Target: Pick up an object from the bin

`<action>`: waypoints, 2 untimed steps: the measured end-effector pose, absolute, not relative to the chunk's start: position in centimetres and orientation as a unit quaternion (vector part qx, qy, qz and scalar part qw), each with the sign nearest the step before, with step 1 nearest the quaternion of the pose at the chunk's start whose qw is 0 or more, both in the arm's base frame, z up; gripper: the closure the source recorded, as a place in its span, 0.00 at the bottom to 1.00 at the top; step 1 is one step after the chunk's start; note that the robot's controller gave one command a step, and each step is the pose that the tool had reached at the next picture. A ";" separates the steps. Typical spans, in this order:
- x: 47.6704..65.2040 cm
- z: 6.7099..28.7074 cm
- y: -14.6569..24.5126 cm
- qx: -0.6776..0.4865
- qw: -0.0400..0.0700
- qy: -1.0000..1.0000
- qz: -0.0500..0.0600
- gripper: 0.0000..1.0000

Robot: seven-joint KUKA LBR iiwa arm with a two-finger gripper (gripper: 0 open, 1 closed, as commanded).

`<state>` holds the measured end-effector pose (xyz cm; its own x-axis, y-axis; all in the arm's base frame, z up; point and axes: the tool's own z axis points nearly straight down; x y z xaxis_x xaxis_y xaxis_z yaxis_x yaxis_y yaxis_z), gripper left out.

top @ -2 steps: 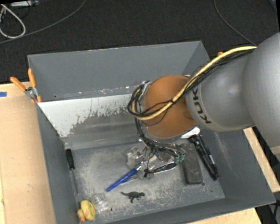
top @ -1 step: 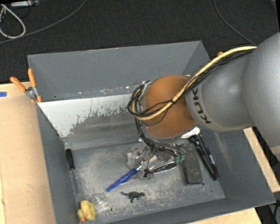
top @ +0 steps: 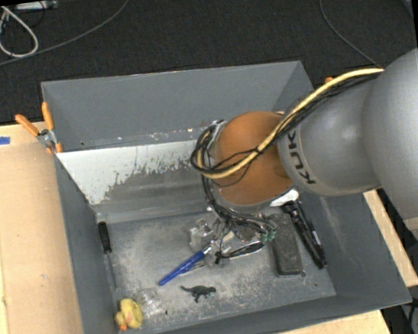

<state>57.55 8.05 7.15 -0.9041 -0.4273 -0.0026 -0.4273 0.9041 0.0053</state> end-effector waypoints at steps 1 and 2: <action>57.3 11.3 8.1 -0.219 -0.004 0.976 0.004 1.00; 57.2 15.1 8.2 -0.218 -0.005 0.976 0.004 1.00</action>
Offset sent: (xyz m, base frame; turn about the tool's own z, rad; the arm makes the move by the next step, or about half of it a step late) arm -0.0039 0.0002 0.1193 0.0007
